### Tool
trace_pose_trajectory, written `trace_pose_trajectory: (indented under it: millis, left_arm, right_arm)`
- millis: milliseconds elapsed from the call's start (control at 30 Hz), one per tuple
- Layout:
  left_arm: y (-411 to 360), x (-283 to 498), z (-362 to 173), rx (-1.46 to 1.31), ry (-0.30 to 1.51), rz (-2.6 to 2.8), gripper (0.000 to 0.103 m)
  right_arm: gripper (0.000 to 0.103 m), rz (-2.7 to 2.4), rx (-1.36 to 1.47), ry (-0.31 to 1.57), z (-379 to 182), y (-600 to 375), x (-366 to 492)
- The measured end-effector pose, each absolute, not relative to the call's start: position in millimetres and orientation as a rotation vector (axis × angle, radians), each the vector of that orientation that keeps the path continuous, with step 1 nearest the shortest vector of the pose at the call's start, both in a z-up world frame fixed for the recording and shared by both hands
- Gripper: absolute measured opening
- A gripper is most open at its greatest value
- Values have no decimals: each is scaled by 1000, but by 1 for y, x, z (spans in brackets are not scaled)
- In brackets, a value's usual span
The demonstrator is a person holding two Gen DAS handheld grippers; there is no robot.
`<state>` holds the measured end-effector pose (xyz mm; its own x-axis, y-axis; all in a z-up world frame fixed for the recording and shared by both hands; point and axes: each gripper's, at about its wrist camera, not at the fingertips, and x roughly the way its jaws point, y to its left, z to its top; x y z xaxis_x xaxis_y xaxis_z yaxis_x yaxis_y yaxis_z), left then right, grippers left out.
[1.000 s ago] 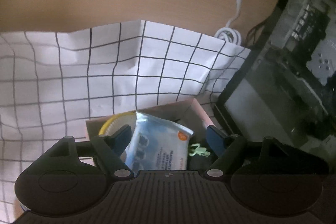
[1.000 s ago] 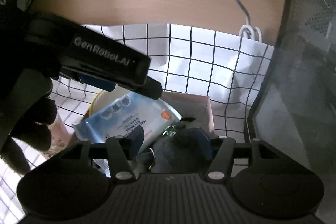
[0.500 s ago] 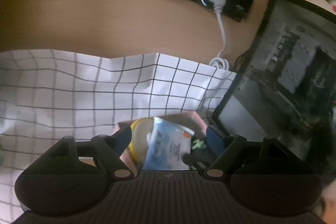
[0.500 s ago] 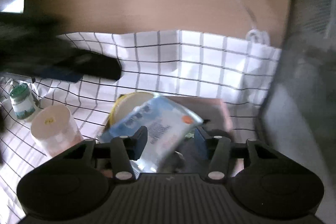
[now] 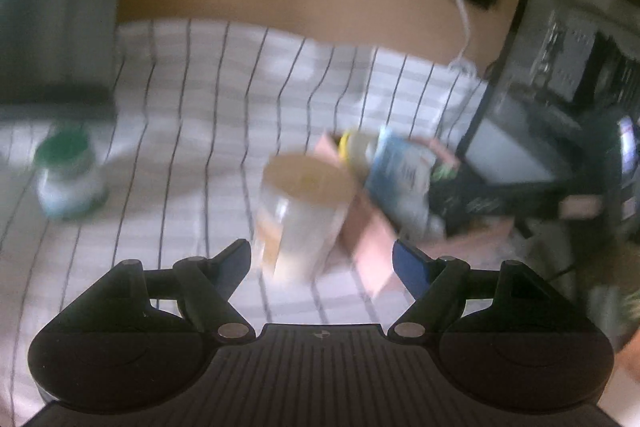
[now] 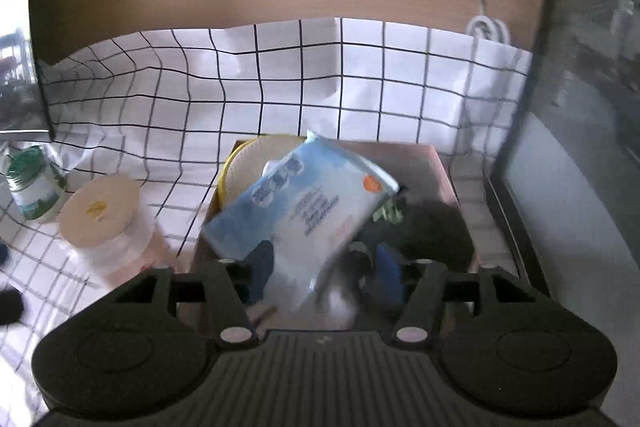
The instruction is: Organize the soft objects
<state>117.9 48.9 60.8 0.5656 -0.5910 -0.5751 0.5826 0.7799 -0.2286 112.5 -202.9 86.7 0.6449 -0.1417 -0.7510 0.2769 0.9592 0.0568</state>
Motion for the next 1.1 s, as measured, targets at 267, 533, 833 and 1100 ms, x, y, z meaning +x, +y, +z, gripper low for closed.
trace_pose_trajectory:
  millis: [267,533,833,1100]
  left_arm:
    - [49,90,8,-17,794,-507,83]
    - [25,47,-15,-15,774,-247,82]
    - [1,17,-25,25,694,-89,81]
    - [-10,6,-26,-7,677,17,81]
  right_arm:
    - [74,-102,77,885,84,-178,54]
    - [74,99,-31,983,42,-160,36]
    - [103,106,65,939,16,-180,33]
    - [103,166,47,866,13,-186,32]
